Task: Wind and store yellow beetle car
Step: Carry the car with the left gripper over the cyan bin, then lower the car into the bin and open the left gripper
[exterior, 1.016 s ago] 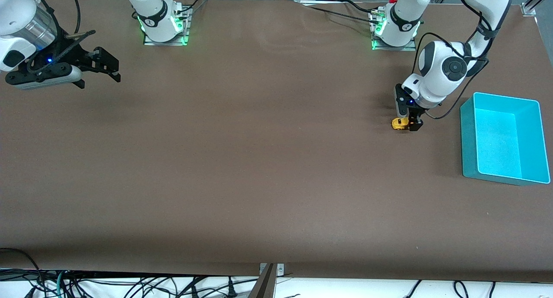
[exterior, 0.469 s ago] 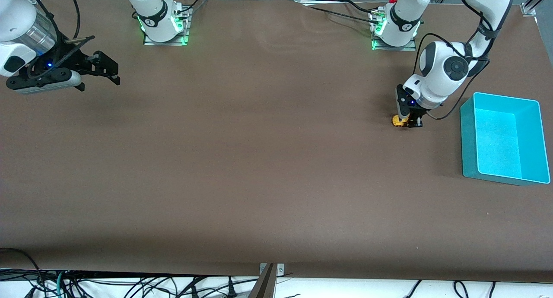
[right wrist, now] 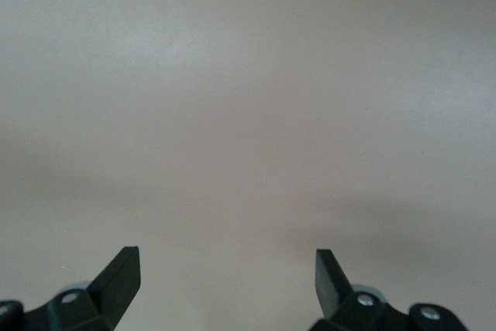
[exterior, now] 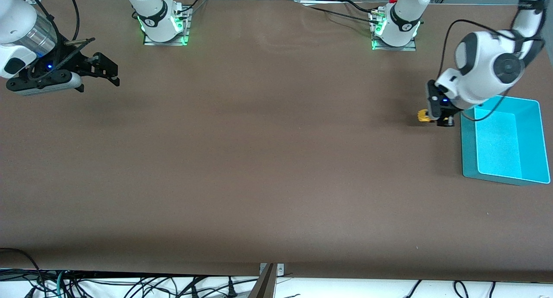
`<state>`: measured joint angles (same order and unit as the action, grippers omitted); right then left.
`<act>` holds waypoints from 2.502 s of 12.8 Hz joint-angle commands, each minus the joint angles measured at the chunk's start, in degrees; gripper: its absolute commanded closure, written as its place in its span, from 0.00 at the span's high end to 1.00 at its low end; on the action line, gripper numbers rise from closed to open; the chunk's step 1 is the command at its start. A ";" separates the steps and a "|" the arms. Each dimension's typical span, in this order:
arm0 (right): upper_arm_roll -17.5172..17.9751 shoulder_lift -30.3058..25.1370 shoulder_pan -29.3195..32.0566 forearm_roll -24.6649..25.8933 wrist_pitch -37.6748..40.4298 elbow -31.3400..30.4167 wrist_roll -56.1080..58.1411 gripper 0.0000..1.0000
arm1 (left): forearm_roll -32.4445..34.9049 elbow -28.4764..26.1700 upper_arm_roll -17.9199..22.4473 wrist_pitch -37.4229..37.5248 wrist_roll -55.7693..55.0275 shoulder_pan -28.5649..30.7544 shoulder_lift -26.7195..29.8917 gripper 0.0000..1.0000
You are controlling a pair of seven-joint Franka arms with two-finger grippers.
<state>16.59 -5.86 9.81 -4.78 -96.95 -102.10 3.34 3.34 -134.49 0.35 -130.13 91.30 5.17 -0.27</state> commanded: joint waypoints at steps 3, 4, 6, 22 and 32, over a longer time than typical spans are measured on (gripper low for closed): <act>0.47 0.24 0.29 0.74 0.53 1.38 -0.44 1.00 | 1.05 11.78 0.70 3.04 15.64 9.84 -7.10 0.06; 0.47 0.15 0.30 0.74 0.53 1.38 -0.36 1.00 | 1.05 12.93 2.54 2.95 18.28 10.29 -8.68 0.06; 0.47 0.15 0.30 0.74 0.62 1.38 -0.27 1.00 | 0.88 15.74 4.05 2.69 23.20 13.35 -12.63 0.07; 0.55 0.15 0.12 0.92 0.44 1.73 0.00 1.00 | -1.76 16.72 3.96 -8.47 29.82 20.67 -27.93 0.15; 0.64 0.33 -0.14 0.92 0.79 3.05 0.08 1.00 | -1.85 26.37 2.65 6.44 27.55 20.23 -23.12 1.00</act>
<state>16.82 -5.87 9.70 -4.70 -96.96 -100.78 3.37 3.04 -111.44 3.70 -129.46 119.48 25.46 -25.82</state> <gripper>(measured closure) 0.000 0.000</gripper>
